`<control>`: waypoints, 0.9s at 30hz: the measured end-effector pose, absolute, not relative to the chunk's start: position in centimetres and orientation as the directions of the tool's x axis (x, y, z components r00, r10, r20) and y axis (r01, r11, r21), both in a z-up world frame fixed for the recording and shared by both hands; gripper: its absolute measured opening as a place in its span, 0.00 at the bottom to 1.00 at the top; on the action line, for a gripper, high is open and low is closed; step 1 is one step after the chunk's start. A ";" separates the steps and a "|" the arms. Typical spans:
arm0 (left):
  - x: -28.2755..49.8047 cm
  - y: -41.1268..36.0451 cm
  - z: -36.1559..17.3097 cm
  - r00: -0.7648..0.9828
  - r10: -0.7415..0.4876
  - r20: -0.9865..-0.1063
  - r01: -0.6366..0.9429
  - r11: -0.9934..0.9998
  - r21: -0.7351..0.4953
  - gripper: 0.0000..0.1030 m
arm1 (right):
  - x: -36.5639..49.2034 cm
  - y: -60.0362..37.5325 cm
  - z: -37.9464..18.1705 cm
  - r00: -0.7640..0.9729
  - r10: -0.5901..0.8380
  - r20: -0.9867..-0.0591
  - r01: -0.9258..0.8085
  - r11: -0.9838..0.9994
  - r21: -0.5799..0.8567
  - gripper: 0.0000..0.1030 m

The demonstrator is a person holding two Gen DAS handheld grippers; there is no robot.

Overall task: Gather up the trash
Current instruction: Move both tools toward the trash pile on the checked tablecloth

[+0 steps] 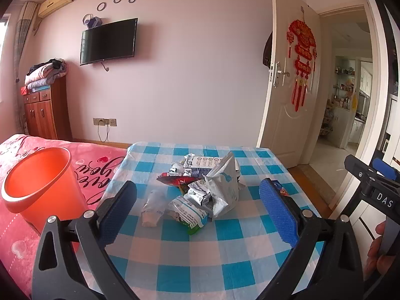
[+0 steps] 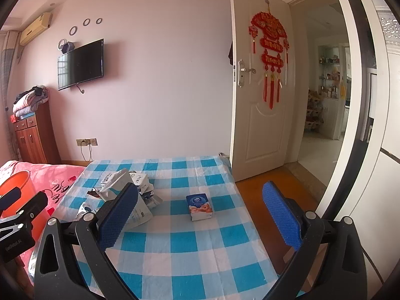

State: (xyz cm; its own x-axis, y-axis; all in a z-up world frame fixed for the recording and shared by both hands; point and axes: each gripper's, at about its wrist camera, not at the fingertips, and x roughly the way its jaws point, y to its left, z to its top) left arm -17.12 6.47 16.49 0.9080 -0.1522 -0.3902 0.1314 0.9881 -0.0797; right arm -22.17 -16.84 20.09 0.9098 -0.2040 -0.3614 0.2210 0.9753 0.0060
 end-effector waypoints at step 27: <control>-16.2 7.5 16.1 0.903 -0.107 -0.417 0.078 0.993 -0.087 0.96 | -20.3 -15.6 19.1 0.907 -0.225 -0.355 0.208 0.974 -0.088 0.96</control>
